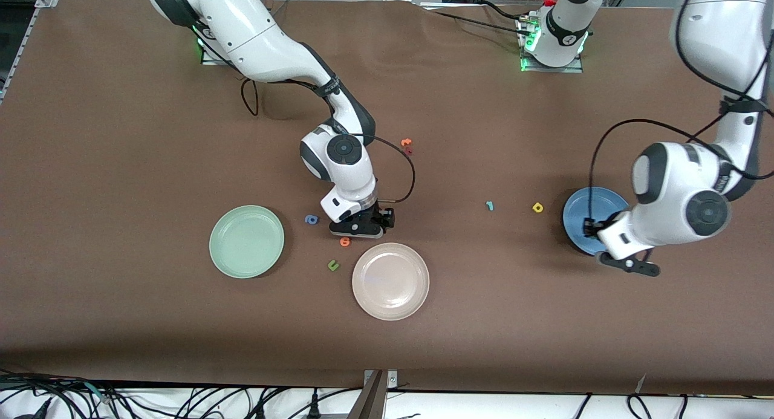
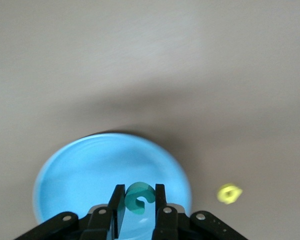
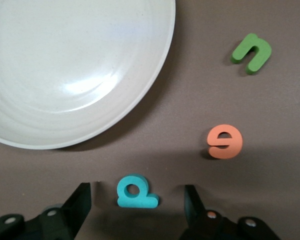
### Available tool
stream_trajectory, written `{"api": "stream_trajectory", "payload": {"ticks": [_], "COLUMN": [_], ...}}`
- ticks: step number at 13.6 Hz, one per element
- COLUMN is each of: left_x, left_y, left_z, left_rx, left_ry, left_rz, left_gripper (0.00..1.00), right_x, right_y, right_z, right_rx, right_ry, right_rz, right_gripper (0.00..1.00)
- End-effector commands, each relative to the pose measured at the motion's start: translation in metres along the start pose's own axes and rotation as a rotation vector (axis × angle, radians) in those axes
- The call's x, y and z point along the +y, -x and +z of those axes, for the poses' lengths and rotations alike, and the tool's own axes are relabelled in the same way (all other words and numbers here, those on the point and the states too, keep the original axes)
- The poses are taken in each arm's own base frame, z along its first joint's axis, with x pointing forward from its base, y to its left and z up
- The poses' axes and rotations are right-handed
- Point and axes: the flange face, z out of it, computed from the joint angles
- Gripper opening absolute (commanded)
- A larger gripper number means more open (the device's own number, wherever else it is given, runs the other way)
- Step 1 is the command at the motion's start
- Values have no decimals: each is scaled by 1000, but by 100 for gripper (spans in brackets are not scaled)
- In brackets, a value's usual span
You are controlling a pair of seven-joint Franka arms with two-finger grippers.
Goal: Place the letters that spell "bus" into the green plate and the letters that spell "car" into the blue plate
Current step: 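Carry the teal c onto the blue plate while the right gripper descends, then grasp the teal a with the right gripper while the left gripper reaches letters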
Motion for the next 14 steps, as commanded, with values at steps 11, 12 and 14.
{"api": "stream_trajectory", "payload": {"ticks": [11, 12, 14], "left_x": [23, 44, 72], "left_y": [2, -1, -2], "left_z": [36, 40, 50], "left_rx": [-46, -53, -66], "left_ry": [46, 59, 73], "left_rz": [82, 31, -28], "left_gripper": [100, 100, 100], "right_x": [-7, -6, -6], "right_y": [-6, -7, -5], "right_z": [-1, -1, 1], "right_rx": [40, 42, 40], "right_ry": [-30, -28, -26], "right_rz": [-4, -8, -3], "right_gripper": [13, 6, 0]}}
